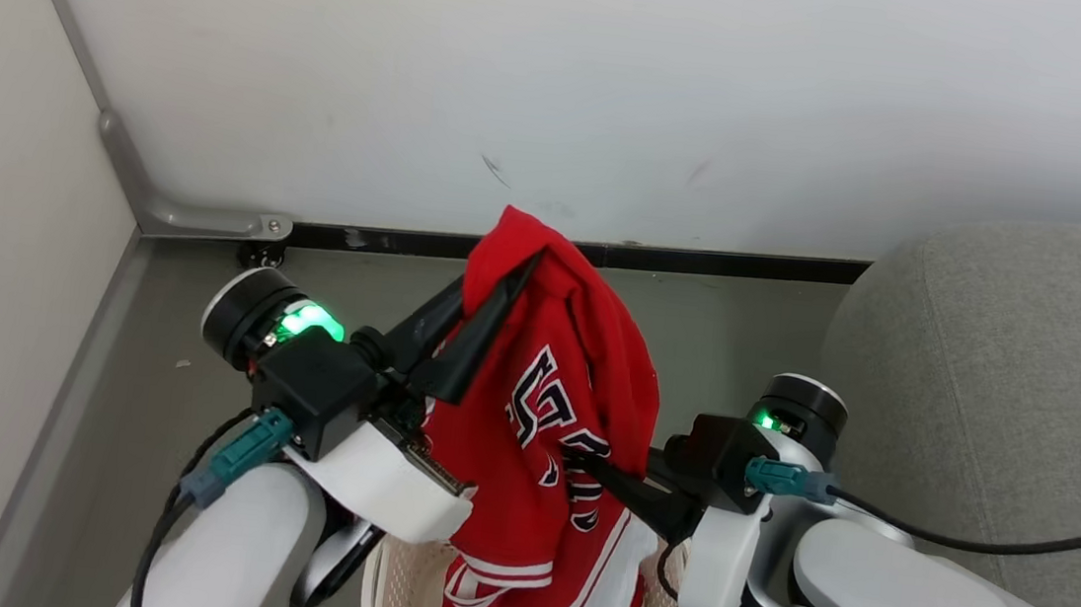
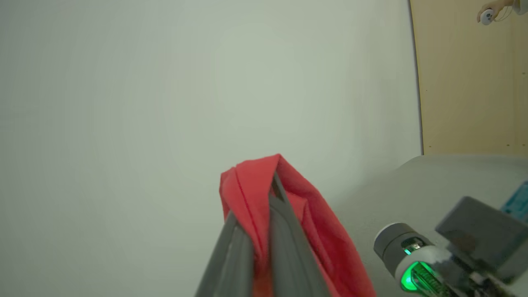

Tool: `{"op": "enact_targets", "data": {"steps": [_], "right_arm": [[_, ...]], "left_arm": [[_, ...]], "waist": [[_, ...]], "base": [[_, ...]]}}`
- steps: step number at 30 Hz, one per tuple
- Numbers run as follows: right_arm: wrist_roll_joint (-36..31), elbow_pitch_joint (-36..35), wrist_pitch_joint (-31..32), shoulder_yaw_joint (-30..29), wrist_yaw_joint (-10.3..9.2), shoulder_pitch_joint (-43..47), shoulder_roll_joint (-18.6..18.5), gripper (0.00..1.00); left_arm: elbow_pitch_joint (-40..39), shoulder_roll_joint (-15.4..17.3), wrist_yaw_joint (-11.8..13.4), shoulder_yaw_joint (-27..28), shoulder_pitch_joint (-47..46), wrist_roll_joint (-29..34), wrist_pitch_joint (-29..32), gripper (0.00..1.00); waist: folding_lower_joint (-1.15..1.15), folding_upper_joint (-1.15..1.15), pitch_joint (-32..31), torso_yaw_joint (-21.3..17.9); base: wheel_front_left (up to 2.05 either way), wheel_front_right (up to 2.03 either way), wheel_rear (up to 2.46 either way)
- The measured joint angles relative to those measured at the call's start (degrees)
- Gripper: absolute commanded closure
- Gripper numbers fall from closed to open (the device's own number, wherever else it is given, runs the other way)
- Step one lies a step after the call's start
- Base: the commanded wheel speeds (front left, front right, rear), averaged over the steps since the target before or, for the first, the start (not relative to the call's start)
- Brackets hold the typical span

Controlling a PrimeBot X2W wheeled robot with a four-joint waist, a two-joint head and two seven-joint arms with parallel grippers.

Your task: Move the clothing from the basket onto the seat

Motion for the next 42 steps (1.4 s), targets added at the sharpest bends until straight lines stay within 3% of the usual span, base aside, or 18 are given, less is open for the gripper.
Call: {"op": "enact_targets", "data": {"steps": [14, 16, 18, 20, 21, 22, 23, 42], "right_arm": [[4.6, -0.2, -5.0, -4.8, 0.0, 1.7, -2.5, 1.0], [5.3, -0.4, -5.9, -6.3, 0.0, 2.3, -2.9, 1.0], [5.8, -0.5, -6.4, -7.6, 0.0, 2.4, -3.4, 1.0], [5.9, -0.5, -6.6, -9.2, 0.0, 2.4, -3.8, 1.0], [5.9, -0.4, -6.9, -9.7, 0.0, 2.4, -4.0, 1.0], [5.9, -0.4, -6.9, -10.4, 0.01, 2.4, -4.1, 1.0], [5.9, -0.2, -7.1, -11.1, 0.01, 2.4, -4.4, 1.0], [6.1, 0.9, -8.9, -26.7, 0.0, 7.7, -9.2, 1.0]], "left_arm": [[9.7, 1.7, 1.4, 5.0, 1.8, -3.4, 1.3, 0.97], [10.8, 1.7, 1.6, 5.4, 2.0, -3.4, 1.3, 0.83], [11.9, 1.8, 1.6, 5.6, 2.5, -3.6, 1.3, 0.61], [13.0, 1.8, 1.7, 5.6, 2.9, -3.8, 1.3, 0.54], [13.5, 1.8, 1.7, 5.6, 3.0, -3.8, 1.3, 0.45], [13.9, 1.7, 2.0, 5.6, 3.0, -3.8, 1.3, 0.11], [14.3, 1.7, 2.1, 5.6, 3.0, -3.8, 1.3, 0.0], [15.3, 0.0, 5.7, 9.9, 5.2, -5.4, 0.4, 0.0]], "waist": [[0.0, 0.0, 0.0, -2.5], [0.0, 0.0, -0.1, -3.0], [0.0, 0.0, -0.2, -3.5], [0.0, 0.0, -0.3, -3.9], [0.0, 0.0, -0.3, -4.2], [0.0, 0.0, -0.4, -4.4], [0.0, 0.0, -0.4, -4.6], [0.0, 0.0, -1.8, -7.8]], "base": [[0.0, 0.0, 0.0], [0.0, 0.0, 0.0], [0.0, 0.0, 0.0], [0.0, 0.0, 0.0], [0.0, 0.0, 0.0], [0.0, 0.0, 0.0], [0.0, 0.0, 0.0], [0.0, 0.0, 0.0]]}}
